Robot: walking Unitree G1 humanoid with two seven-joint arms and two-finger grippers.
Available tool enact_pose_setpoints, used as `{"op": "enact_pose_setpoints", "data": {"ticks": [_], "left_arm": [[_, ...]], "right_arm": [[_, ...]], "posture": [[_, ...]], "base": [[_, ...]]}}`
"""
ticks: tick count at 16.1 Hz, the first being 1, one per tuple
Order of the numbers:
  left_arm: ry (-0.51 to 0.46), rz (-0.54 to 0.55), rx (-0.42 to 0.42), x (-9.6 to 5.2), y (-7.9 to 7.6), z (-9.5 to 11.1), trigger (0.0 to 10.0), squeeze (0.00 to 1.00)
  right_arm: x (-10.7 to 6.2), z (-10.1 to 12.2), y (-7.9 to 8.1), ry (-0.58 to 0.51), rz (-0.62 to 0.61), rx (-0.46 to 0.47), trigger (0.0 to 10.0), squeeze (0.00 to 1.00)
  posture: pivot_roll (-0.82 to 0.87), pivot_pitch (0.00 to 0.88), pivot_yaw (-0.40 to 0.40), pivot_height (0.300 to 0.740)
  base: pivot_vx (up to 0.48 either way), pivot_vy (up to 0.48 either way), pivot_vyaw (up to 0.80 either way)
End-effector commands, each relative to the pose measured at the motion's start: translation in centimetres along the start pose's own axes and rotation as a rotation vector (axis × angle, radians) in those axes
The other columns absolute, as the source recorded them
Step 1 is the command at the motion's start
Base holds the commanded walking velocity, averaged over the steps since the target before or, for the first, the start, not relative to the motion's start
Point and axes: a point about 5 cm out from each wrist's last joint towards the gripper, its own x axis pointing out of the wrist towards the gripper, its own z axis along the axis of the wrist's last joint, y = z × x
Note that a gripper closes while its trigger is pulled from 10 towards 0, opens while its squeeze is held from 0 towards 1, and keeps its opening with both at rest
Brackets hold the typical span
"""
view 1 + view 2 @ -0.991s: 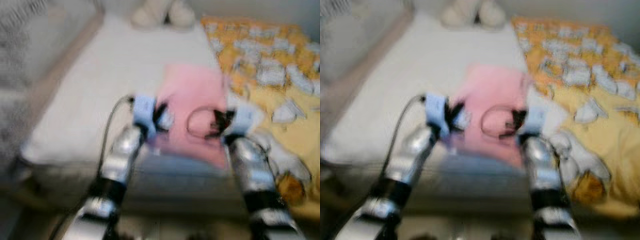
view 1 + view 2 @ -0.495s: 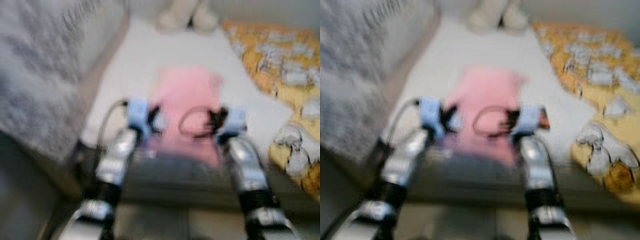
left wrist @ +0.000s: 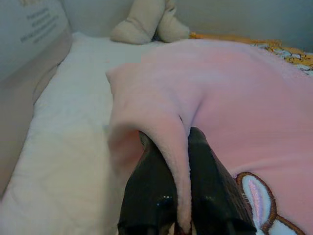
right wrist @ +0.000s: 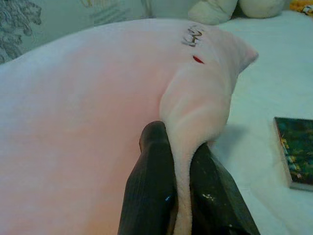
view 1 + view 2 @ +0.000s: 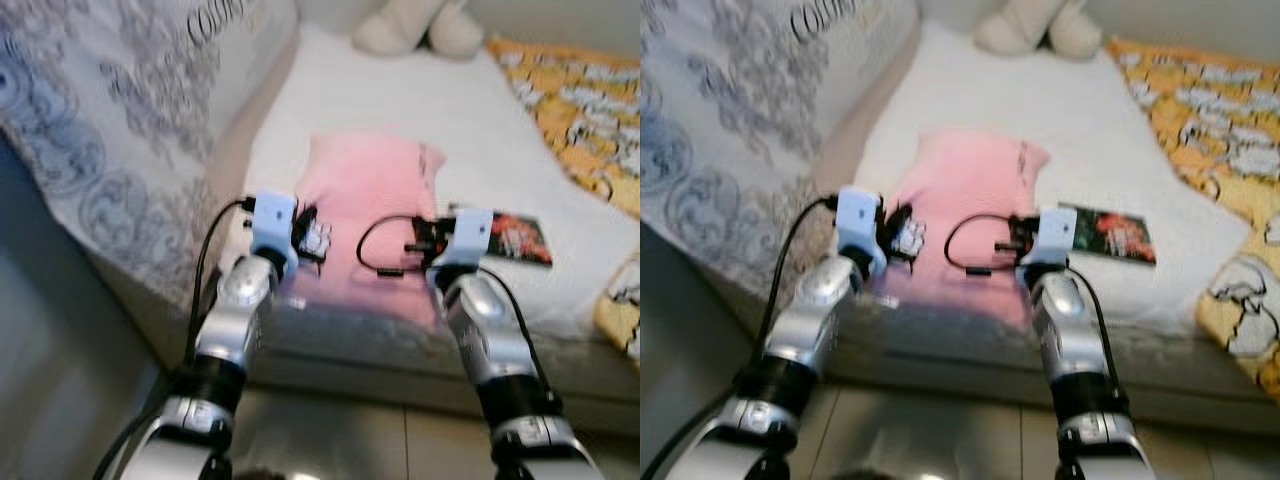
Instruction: Clean up the room
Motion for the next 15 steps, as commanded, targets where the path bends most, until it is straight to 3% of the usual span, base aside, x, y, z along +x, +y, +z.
{"op": "enact_pose_setpoints", "data": {"ticks": [1,6,15], "left_arm": [[-0.025,0.076,0.013,-0.05,1.53,0.81,10.0,0.00],[-0.018,0.094,0.013,-0.12,1.66,0.71,10.0,0.00],[-0.016,0.156,0.014,-0.20,2.17,0.71,10.0,0.00]], "right_arm": [[-0.33,0.72,-1.87,-0.034,-0.071,-0.035,10.0,0.13],[-0.14,0.59,-1.79,-0.016,-0.060,-0.027,10.0,0.12],[0.05,0.40,-1.20,-0.003,-0.026,-0.040,10.0,0.11]], "posture": [[-0.03,0.000,-0.031,0.740],[-0.03,0.000,-0.040,0.740],[-0.02,0.000,-0.058,0.740]], "base": [[0.000,0.000,0.56],[0.000,0.000,0.22],[0.466,0.000,0.00]]}}
